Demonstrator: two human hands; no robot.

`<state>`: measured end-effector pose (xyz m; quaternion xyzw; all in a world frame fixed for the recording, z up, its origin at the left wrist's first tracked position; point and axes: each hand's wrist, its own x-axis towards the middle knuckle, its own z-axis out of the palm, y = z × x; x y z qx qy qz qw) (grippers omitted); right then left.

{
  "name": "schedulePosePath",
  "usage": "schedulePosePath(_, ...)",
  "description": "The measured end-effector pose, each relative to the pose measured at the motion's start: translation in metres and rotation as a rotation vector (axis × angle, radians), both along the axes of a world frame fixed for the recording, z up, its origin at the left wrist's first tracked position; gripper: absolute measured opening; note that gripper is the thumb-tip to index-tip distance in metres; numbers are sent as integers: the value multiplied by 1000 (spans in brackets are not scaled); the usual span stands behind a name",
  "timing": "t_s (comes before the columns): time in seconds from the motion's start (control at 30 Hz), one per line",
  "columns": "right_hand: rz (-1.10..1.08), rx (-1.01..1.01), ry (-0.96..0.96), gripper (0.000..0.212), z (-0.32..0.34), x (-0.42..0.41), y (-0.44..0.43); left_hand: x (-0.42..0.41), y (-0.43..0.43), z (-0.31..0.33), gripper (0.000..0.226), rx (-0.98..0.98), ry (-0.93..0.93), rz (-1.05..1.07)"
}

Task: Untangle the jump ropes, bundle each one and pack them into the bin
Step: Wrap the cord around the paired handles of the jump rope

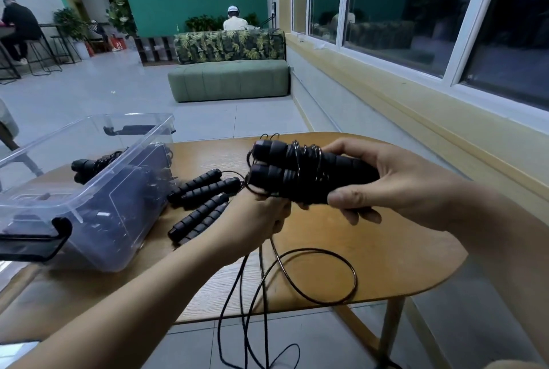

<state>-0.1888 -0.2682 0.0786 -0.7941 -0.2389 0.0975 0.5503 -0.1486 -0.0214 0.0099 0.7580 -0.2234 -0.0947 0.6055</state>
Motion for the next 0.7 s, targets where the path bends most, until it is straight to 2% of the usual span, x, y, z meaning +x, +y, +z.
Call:
schedulePosePath(0.1,-207,29,-51,48,-6,7,-2,-1,-3,0,35,139,-46,-30)
schedulePosePath(0.2,-338,-31,-109,47,-12,14,-5,-5,-3,0,25,558,-297,-34)
schedulePosePath(0.27,-414,-144,-161,46,-15,18,-7,-11,-4,5,20,678,-373,-77)
schedulePosePath(0.43,-403,-323,-117,41,-24,22,-5,-15,2,21,21,628,-486,-72)
schedulePosePath(0.7,-60,-445,64,42,-20,10,2,-6,26,36,23,359,-499,30)
